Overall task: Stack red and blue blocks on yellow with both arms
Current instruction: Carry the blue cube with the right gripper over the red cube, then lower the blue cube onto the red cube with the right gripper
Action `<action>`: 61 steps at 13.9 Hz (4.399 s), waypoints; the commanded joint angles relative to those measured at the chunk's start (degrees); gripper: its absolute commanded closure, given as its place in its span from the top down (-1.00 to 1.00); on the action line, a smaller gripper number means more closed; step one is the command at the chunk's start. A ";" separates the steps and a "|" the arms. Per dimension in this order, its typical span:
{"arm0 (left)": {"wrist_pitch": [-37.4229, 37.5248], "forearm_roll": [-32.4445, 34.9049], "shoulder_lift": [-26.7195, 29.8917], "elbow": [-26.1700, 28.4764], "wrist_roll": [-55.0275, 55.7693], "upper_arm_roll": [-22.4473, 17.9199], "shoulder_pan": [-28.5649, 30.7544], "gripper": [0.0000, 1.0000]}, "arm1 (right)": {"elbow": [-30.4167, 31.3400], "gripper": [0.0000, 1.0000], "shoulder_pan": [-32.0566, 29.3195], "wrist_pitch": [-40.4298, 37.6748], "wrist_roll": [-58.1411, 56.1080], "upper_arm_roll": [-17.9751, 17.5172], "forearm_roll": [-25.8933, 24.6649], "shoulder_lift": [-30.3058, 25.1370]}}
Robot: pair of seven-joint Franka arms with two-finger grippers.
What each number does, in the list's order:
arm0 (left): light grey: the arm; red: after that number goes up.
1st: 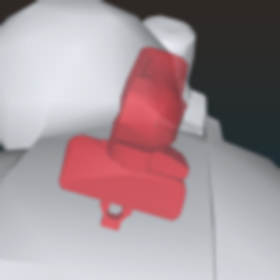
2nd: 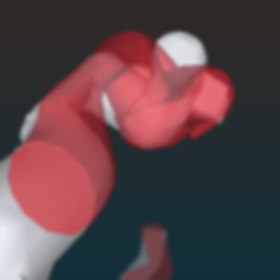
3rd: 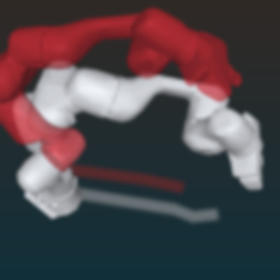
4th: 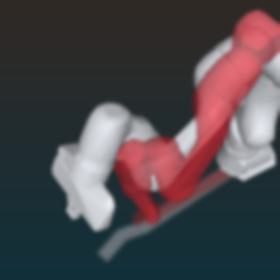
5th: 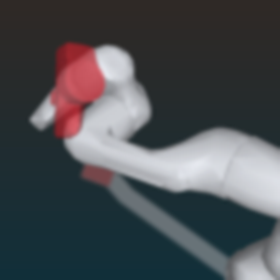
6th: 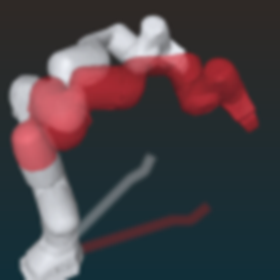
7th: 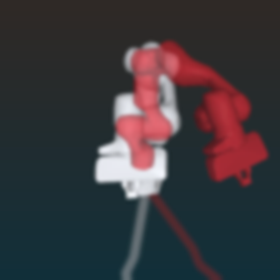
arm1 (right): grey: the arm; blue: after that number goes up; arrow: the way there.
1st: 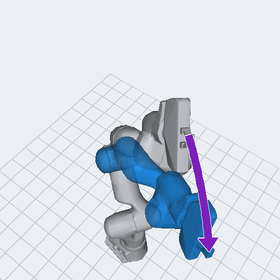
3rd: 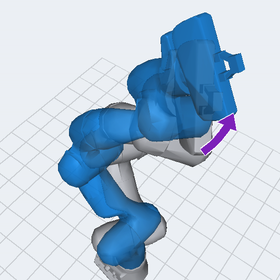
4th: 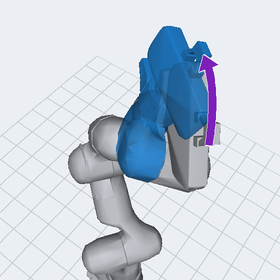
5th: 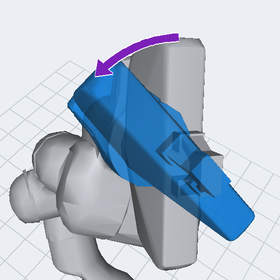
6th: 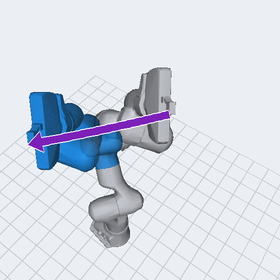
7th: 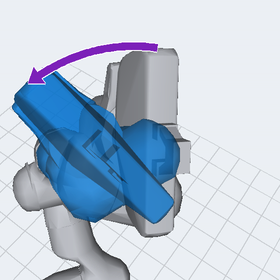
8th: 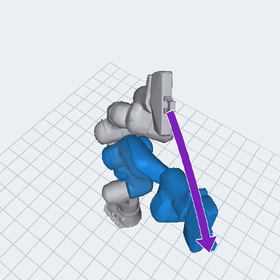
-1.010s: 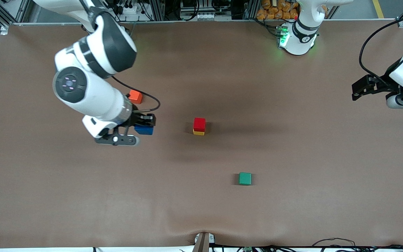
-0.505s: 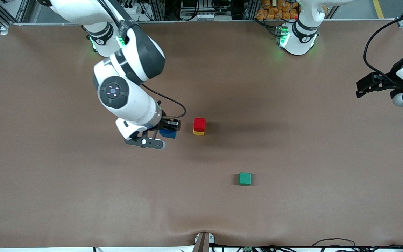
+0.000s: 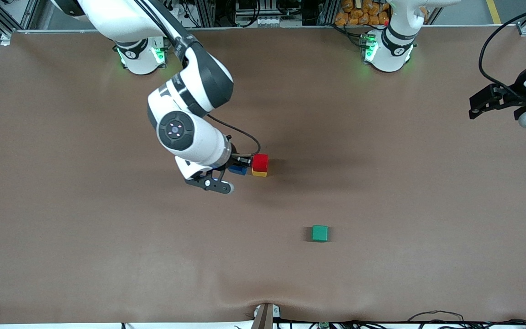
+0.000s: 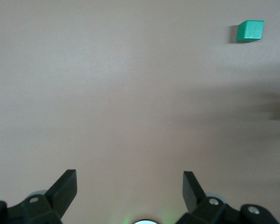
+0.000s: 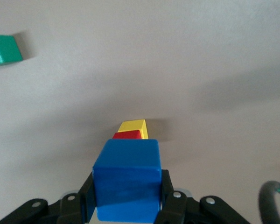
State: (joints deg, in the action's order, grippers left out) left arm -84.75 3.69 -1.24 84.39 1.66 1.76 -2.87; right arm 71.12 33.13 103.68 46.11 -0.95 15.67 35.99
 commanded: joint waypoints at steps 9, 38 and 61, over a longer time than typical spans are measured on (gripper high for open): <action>1.43 0.17 1.77 0.87 -0.78 0.34 1.03 1.00 | -1.60 -1.00 6.86 3.81 2.75 0.77 -2.74 5.58; 1.16 -0.79 1.77 1.13 -0.26 0.26 1.03 1.00 | -0.11 -1.00 9.41 5.21 3.28 1.03 -8.47 7.60; 0.90 -3.25 1.42 1.40 8.36 0.17 1.47 1.00 | 0.25 -0.82 9.41 5.30 3.37 0.95 -7.94 7.69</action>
State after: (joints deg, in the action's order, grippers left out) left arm -83.92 1.53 -0.26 85.62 9.80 1.88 -2.01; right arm 71.27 41.88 108.86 48.47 -0.36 7.99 43.49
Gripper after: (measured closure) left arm 0.000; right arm 0.441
